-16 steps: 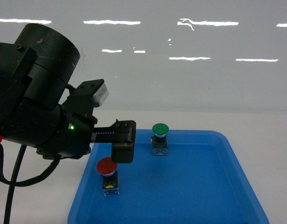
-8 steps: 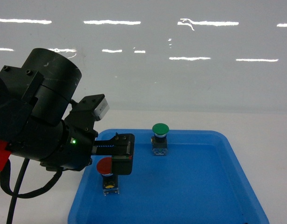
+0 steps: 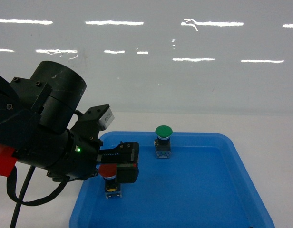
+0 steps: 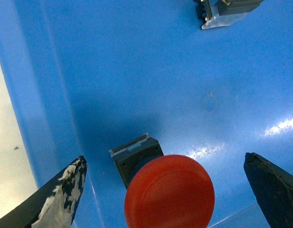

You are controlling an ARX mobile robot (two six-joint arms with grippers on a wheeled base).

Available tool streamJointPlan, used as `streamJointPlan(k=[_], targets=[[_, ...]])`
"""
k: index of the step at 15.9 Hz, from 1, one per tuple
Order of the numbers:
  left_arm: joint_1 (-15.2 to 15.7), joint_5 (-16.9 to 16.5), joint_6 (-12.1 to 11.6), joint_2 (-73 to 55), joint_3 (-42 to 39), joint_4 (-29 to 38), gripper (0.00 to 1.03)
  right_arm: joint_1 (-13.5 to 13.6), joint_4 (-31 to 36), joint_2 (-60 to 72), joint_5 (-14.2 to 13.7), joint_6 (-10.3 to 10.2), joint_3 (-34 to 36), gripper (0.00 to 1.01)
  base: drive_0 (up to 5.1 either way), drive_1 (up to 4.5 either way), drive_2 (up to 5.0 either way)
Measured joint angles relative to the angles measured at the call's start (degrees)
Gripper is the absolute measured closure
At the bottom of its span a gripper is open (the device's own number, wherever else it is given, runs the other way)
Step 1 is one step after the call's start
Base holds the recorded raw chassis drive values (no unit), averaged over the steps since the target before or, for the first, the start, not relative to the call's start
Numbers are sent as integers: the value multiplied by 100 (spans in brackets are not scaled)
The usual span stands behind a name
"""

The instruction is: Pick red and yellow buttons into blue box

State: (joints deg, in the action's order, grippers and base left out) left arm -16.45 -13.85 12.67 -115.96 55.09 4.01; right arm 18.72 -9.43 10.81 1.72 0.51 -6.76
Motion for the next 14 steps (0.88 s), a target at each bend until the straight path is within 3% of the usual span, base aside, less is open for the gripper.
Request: streamJointPlan(k=[7, 9, 10, 11, 12, 14], targets=[[205, -341, -52, -229, 271, -109, 5, 0, 0, 0, 0, 0, 0, 76, 0, 0, 0], [203, -452, -101, -229, 297, -101, 25, 0, 0, 0, 0, 0, 0, 76, 0, 0, 0], [188, -391, -114, -229, 238, -59, 52, 0, 0, 0, 0, 0, 0, 76, 0, 0, 0], [166, -378, -133, -229, 188, -59, 63, 0, 0, 0, 0, 0, 0, 76, 0, 0, 0], [164, -337, -153, -229, 166, -61, 70, -2, 0, 0, 0, 0, 0, 76, 0, 0, 0], [151, -306, -212, -229, 144, -37, 72, 0, 0, 0, 0, 0, 0, 76, 0, 0, 0]])
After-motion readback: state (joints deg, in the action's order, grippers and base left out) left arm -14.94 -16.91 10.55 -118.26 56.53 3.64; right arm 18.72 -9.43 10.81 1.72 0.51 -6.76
